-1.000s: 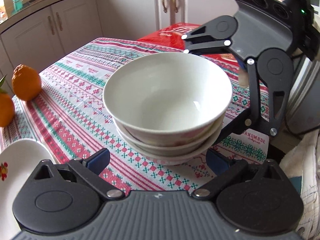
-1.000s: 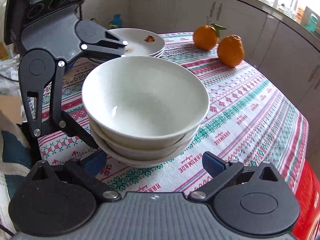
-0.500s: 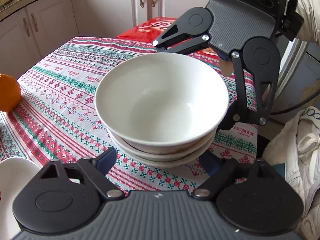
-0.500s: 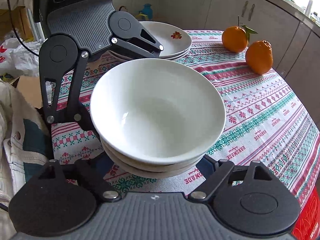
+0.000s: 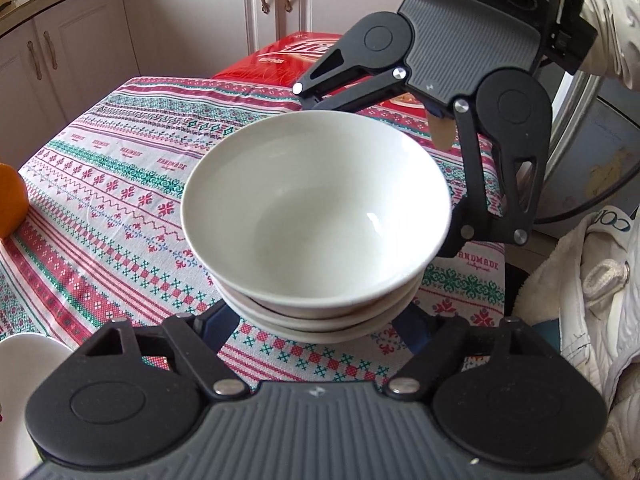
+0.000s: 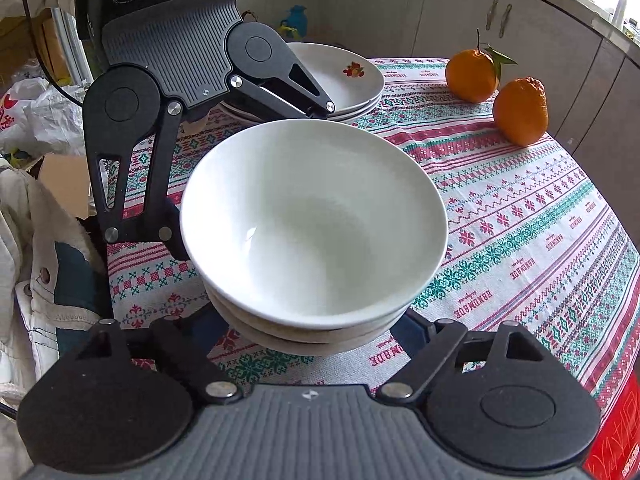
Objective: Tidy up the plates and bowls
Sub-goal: 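Grip the bowl stack rims with left tool while right tool grips the opposite side, then lift the bowl stack with both tools and lower it onto the plate stack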
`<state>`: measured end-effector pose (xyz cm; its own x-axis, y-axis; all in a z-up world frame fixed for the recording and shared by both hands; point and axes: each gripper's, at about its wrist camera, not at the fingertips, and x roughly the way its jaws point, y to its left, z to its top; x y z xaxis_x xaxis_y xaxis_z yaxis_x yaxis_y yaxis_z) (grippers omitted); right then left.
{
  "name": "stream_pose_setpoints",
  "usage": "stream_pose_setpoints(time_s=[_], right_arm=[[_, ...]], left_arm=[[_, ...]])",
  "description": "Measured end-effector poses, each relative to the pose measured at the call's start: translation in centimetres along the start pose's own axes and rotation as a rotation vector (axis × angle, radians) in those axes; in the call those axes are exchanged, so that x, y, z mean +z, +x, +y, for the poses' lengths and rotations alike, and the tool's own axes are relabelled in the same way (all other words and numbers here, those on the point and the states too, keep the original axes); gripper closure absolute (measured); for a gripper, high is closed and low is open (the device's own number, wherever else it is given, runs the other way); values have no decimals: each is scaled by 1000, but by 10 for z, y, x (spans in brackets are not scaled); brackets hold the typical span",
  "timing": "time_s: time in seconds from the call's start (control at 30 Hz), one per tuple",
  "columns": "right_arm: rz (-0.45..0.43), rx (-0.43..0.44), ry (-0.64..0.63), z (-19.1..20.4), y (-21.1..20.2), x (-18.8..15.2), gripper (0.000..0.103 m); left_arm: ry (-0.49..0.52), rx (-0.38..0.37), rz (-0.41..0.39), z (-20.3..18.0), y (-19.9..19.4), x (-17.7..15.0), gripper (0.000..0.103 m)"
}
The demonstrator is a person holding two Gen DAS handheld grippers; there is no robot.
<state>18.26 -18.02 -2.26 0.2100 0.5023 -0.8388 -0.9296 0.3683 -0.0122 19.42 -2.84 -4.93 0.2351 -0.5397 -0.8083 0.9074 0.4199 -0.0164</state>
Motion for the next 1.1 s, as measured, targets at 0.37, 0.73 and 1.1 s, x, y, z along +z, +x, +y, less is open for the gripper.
stream_pose_setpoints(time_s=[0.37,0.73,1.1], right_arm=[[11,-12,-4,6,-3,2,14],[10,-60,-55,26,-17,24,14],[-26,-102,-183,43,-14,82,14]], left_arm=[[-10,0,-11,-4,-4,-4,21],[-6,47,-56,-14,-34,-11,21],[-23,171,-105,1,-87,-31,21]])
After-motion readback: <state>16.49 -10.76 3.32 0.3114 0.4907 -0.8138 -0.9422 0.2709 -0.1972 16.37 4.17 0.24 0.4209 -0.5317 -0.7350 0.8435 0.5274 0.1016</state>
